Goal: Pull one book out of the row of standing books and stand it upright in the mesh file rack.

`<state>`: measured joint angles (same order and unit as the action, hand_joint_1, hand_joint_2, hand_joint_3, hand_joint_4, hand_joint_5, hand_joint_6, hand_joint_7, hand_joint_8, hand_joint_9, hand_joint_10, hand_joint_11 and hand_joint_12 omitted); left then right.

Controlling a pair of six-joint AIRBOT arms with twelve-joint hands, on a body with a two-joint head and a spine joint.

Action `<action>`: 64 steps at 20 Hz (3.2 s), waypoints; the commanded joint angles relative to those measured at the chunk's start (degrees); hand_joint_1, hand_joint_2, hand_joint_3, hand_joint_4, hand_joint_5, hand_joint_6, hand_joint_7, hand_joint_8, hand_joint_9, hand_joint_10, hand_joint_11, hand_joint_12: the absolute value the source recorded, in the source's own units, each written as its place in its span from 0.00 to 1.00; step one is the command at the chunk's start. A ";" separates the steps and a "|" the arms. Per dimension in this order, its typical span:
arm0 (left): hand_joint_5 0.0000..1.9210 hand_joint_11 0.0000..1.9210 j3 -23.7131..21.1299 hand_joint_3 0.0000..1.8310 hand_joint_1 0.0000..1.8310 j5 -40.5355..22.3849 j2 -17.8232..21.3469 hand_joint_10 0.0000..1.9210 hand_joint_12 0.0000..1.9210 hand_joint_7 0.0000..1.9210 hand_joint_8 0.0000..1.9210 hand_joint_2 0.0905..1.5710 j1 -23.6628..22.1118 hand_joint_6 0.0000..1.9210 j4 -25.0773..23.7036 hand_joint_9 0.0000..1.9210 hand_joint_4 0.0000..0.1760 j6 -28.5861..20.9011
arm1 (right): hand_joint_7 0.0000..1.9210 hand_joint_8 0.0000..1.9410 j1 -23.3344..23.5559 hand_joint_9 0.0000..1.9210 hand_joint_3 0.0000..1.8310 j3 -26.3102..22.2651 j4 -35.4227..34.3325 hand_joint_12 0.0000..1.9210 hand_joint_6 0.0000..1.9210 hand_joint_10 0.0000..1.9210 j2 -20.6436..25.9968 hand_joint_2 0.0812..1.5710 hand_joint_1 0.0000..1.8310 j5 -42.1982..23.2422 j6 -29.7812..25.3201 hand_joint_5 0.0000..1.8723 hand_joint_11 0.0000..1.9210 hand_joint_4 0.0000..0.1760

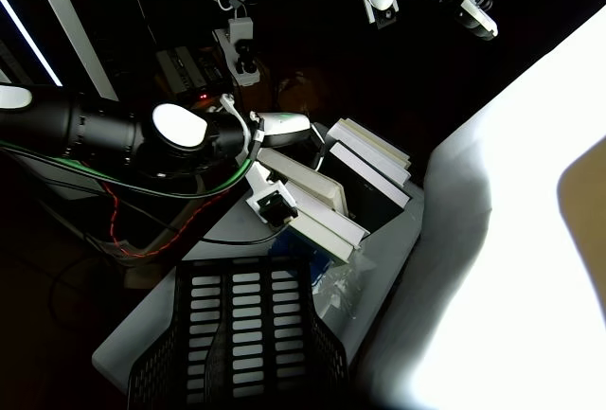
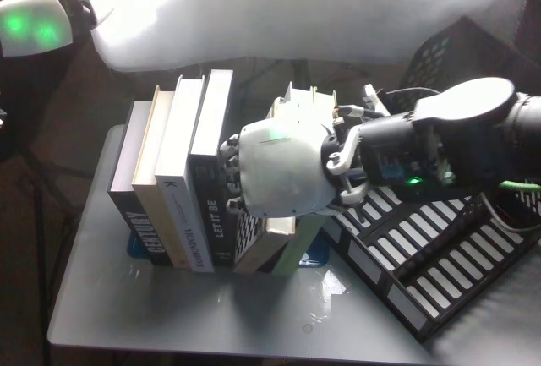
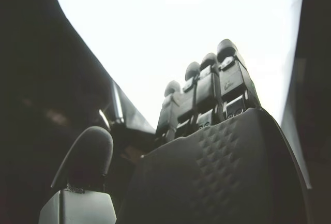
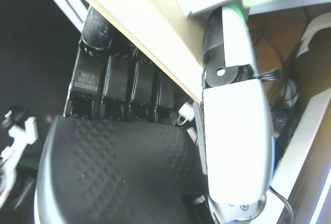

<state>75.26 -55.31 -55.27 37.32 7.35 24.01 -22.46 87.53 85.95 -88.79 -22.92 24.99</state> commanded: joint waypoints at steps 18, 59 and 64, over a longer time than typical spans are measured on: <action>0.00 0.00 -0.83 0.01 0.02 -9.42 -1.40 0.00 0.00 0.00 0.00 0.86 3.45 0.00 5.77 0.00 0.30 -0.23 | 0.46 0.58 3.72 0.47 0.00 -6.96 -2.68 0.88 0.58 0.72 10.86 0.72 0.75 -4.44 -0.35 0.42 0.42 0.00; 0.00 0.00 -2.33 0.00 0.00 -7.25 -1.95 0.00 0.00 0.00 0.00 0.87 1.45 0.00 5.03 0.00 0.34 -0.23 | 0.46 0.59 32.27 0.42 0.00 -7.00 2.72 0.87 0.73 0.70 27.02 0.74 0.74 -5.12 -0.35 0.37 0.12 0.00; 0.00 0.00 -2.31 0.00 0.00 -6.38 -2.27 0.00 0.00 0.00 0.00 0.87 0.69 0.00 4.33 0.00 0.34 -0.23 | 0.49 0.61 38.25 0.41 0.00 -9.73 6.88 0.89 0.65 0.71 31.57 0.74 0.74 -1.75 -0.35 0.39 0.11 0.00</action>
<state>72.90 -54.92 -57.74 38.68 11.53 24.01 15.07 77.65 94.85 -57.49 -26.11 23.81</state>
